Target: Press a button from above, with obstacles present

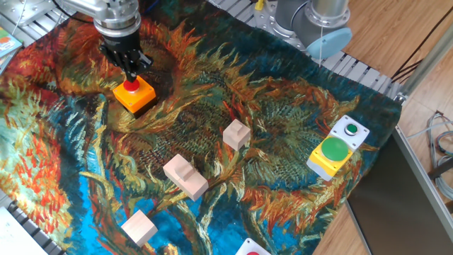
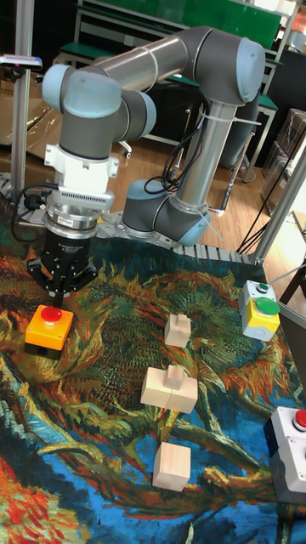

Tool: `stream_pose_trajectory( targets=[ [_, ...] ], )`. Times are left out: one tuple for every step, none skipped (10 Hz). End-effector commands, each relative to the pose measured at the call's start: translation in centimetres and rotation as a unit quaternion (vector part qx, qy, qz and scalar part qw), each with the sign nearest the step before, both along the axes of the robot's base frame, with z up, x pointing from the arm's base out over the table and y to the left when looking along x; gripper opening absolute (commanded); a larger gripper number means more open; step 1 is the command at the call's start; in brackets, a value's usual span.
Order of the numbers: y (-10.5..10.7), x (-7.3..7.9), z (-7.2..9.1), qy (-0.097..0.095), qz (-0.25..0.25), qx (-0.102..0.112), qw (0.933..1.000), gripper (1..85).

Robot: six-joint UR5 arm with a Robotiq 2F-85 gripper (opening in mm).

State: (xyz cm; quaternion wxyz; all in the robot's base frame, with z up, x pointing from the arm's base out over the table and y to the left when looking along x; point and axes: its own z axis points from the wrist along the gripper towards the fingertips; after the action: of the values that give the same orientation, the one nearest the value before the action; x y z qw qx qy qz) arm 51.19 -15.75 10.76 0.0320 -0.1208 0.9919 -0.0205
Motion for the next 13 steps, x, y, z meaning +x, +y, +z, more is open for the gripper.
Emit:
stream_pose_trajectory(
  targets=[
    [-0.7, 0.0, 1.2, -0.003, 0.002, -0.002, 1.0, 1.3],
    [-0.8, 0.0, 1.2, -0.004, 0.006, -0.006, 1.0, 1.3],
    [-0.9, 0.6, 1.3, -0.014, 0.003, -0.007, 0.9999, 1.3],
    [-0.8, 0.8, 1.3, -0.018, -0.003, -0.005, 0.9998, 1.3],
    [-0.7, 0.8, 1.3, -0.02, -0.008, -0.003, 0.9998, 1.3],
    [-0.9, 0.9, 1.3, -0.021, -0.013, -0.006, 0.9997, 1.3],
    [1.1, 1.5, 1.4, -0.019, -0.02, -0.005, 0.9996, 1.3],
    [3.0, 2.1, 1.3, -0.016, -0.022, -0.007, 0.9996, 1.3],
    [4.6, 2.8, 1.2, -0.019, -0.022, -0.01, 0.9996, 1.3],
    [5.9, 3.2, 1.1, -0.02, -0.019, -0.007, 0.9996, 1.3],
    [6.0, 3.0, 1.2, -0.017, -0.013, -0.01, 0.9997, 1.3],
    [4.6, 2.7, 1.2, -0.01, -0.005, -0.038, 0.9992, 1.3],
    [4.0, 2.4, 1.3, -0.004, 0.008, -0.05, 0.9987, 1.3]
  ],
)
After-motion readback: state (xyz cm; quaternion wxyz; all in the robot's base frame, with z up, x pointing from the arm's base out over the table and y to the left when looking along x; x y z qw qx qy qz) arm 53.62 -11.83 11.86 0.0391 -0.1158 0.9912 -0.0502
